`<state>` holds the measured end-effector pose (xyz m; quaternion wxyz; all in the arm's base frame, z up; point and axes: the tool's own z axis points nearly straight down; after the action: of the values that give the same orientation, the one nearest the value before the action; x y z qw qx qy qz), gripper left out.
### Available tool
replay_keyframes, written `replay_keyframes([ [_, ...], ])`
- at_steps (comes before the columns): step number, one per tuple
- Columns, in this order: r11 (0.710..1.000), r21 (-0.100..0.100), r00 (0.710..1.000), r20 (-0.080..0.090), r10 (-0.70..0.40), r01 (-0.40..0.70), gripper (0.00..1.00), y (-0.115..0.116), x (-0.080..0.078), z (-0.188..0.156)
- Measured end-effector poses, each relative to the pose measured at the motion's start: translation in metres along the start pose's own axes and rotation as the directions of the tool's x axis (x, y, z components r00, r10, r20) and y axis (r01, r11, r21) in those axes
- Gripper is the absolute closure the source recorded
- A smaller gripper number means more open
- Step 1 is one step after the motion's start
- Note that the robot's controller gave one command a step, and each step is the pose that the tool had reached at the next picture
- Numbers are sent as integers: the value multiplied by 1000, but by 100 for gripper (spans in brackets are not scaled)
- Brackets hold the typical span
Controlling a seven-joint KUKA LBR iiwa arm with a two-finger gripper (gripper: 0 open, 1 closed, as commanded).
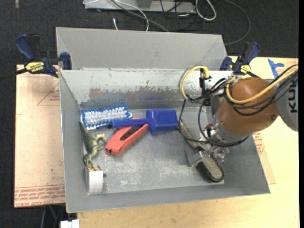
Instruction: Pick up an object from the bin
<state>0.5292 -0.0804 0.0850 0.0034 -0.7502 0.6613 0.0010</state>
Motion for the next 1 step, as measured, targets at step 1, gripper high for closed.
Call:
replay_keyframes([
  [1, 1000, -1, 1000, 2, 2, -2, 100, 0, -1, -24],
])
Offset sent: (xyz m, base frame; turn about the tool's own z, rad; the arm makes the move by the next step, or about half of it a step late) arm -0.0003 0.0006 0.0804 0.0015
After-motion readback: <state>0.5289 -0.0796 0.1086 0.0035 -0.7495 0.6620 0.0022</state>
